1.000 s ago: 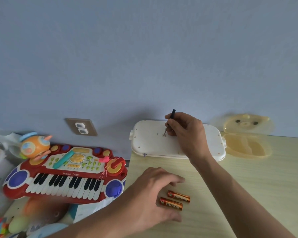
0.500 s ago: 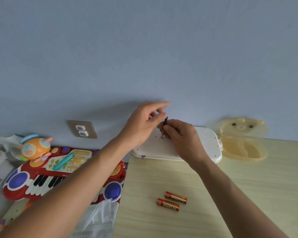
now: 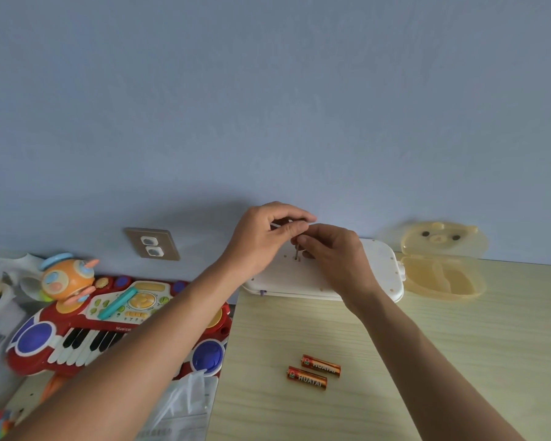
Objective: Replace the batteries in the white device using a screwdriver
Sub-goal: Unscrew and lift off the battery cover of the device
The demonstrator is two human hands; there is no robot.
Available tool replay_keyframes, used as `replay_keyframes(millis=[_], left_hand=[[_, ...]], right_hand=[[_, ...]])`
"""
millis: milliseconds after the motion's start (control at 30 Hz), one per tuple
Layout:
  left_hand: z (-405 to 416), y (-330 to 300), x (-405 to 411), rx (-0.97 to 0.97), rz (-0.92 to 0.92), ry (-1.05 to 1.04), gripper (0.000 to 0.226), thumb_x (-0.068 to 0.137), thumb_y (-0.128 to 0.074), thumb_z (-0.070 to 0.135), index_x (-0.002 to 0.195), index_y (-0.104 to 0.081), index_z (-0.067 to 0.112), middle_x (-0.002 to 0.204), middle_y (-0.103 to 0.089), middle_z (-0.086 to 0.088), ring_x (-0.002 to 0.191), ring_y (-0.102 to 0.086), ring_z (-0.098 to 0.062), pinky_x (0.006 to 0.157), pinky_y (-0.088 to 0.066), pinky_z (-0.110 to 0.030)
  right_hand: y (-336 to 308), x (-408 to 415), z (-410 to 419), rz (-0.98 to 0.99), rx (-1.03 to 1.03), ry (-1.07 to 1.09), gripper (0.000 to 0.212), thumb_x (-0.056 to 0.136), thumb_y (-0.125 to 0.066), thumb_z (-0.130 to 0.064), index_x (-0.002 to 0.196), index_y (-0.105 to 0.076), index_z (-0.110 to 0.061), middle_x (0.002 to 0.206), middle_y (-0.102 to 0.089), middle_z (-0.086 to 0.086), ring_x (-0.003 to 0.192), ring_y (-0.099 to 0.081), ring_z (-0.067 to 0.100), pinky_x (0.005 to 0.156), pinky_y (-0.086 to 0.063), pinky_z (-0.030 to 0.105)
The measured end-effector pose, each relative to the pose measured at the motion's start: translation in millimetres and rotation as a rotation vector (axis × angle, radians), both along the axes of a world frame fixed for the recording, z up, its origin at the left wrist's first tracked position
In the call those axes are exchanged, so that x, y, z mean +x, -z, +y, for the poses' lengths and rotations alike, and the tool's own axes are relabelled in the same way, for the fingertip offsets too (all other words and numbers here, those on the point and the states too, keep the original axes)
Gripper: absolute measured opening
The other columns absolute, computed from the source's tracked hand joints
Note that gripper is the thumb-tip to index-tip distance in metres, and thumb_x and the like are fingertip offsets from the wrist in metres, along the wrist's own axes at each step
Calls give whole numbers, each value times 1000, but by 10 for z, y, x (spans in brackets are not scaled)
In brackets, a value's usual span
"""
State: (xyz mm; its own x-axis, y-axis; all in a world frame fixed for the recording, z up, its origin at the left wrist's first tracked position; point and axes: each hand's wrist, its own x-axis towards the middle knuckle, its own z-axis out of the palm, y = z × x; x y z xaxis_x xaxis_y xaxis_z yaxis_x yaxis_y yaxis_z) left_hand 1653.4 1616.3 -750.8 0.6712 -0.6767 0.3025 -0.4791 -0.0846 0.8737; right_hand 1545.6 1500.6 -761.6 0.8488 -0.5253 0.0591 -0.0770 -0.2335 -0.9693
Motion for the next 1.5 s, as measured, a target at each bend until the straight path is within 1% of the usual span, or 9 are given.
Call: replay_keyframes(millis=[167, 333, 500, 600, 733, 933, 1233, 1367, 1500], left_hand=[[-67, 12, -67, -53, 29, -91, 12, 75, -85, 22, 80, -76, 16, 78, -75, 6, 75, -70, -12, 72, -59, -34], [-29, 30, -52, -36, 47, 5, 16, 91, -71, 20, 105, -78, 24, 96, -76, 10, 90, -71, -9, 77, -57, -28], [-49, 26, -37, -88, 47, -76, 9, 79, -82, 16, 86, -77, 15, 81, -76, 1, 77, -70, -15, 75, -58, -34], [-91, 19, -65, -92, 44, -89, 18, 75, -85, 21, 83, -72, 12, 78, -73, 1, 73, -68, -22, 70, -58, -38], [-18, 41, -63, -68, 32, 4, 14, 94, -66, 20, 104, -77, 17, 95, -76, 9, 85, -69, -5, 73, -53, -22], [-56, 24, -84, -106, 20, -100, 11, 79, -83, 20, 85, -75, 16, 80, -73, 4, 75, -70, -13, 71, -56, -29], [-54, 66, -72, -130, 40, -96, 9, 82, -80, 14, 90, -78, 16, 84, -76, 4, 83, -72, -9, 79, -56, -27], [-107, 76, -115, -156, 104, -147, 20, 72, -88, 15, 82, -71, 12, 71, -70, 6, 65, -66, -6, 62, -54, -23], [-41, 84, -104, -88, 11, -169, 27, 71, -87, 29, 92, -73, 21, 87, -71, 12, 86, -65, -5, 74, -54, -25]], right_hand=[[-3, 8, 7, -1, -18, 61, 6, 84, -76, -20, 84, -75, -14, 80, -76, 7, 71, -65, 8, 68, -52, 26], [1, 2, 2, -5, 1, 31, 10, 90, -69, -11, 88, -79, -10, 83, -74, 15, 69, -60, 9, 71, -51, 28], [-11, 3, 2, 14, -9, 31, 7, 84, -77, -18, 91, -76, -16, 81, -77, 0, 73, -68, 4, 68, -52, 14], [-7, 6, 1, 3, -24, 86, 5, 84, -76, -18, 83, -75, -14, 76, -76, 2, 71, -69, 9, 72, -54, 28], [-18, -15, 4, 9, 6, 38, 10, 90, -68, -11, 87, -78, -10, 84, -76, 9, 73, -65, 10, 83, -56, 39], [-31, -24, 16, 15, -24, 50, 7, 84, -76, -21, 87, -74, -15, 78, -77, 1, 73, -70, 10, 70, -53, 23], [-8, -40, -2, 3, -4, 27, 11, 85, -75, -18, 96, -76, -17, 83, -77, -3, 77, -70, 4, 69, -51, 12], [2, -6, 3, 0, -36, 91, 9, 86, -75, -21, 83, -75, -12, 73, -74, -1, 67, -66, 4, 67, -53, 25], [-2, -27, 27, -25, -53, 83, 12, 91, -66, -16, 84, -76, -13, 75, -74, 4, 70, -68, 13, 74, -57, 38]])
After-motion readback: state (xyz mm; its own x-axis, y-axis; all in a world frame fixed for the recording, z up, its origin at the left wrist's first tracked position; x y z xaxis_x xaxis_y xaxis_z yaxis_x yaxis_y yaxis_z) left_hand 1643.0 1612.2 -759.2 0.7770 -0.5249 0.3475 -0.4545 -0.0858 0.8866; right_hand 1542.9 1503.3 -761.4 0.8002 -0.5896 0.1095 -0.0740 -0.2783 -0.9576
